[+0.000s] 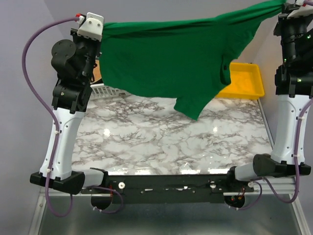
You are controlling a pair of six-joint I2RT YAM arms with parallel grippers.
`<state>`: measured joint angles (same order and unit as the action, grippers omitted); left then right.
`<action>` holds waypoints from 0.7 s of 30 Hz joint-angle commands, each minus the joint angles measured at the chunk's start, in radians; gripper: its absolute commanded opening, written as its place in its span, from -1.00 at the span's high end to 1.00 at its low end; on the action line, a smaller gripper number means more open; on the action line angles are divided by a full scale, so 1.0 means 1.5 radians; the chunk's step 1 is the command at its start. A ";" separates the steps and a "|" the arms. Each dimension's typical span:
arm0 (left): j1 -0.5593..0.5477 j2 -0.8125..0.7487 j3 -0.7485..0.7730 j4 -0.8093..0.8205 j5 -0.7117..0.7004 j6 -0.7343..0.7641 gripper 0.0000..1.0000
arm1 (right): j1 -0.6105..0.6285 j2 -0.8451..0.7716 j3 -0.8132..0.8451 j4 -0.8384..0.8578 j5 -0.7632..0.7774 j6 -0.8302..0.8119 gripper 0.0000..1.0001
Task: Roll the t-shirts
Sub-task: Flatten out the T-shirt at the center of the board.
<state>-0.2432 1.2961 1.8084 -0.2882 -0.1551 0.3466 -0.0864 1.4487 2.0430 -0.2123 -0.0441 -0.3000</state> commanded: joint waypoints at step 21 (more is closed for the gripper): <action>0.043 -0.401 -0.170 -0.162 0.324 -0.140 1.00 | -0.011 -0.470 -0.167 -0.147 -0.034 -0.084 0.99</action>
<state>-0.2012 0.7036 1.5665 -0.3691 0.1345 0.2264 -0.0937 0.8089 1.8351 -0.3069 -0.0990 -0.4019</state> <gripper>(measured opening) 0.009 0.009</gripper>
